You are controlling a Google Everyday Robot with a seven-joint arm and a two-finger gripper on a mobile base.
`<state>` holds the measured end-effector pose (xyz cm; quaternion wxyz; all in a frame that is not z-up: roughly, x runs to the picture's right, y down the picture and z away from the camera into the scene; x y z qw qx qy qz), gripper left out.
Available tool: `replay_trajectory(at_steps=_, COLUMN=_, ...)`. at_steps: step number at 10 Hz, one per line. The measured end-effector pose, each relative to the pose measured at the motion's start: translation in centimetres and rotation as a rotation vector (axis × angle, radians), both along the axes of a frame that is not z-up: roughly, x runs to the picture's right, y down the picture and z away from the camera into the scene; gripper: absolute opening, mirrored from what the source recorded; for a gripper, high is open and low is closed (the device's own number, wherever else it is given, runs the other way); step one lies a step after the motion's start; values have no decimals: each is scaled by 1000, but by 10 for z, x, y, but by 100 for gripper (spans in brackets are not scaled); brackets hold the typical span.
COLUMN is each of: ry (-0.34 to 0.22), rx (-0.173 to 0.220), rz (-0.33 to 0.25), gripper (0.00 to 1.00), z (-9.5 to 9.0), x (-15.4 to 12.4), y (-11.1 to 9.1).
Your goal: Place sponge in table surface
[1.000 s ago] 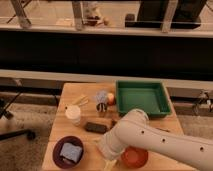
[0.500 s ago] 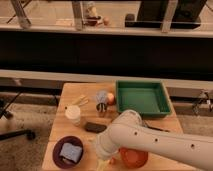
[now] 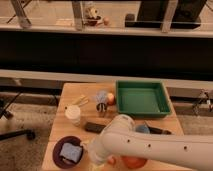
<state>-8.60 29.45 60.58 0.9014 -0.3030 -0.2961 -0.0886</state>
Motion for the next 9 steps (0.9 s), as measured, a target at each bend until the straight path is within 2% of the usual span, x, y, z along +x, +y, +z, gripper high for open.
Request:
replay_trajectory(at_steps=5, ry=8, rx=16, rz=1, gripper=80, z=2, x=-36, y=2)
replay_trajectory(at_steps=9, ry=34, rx=25, rz=2, gripper=80, z=9, x=-50, y=3)
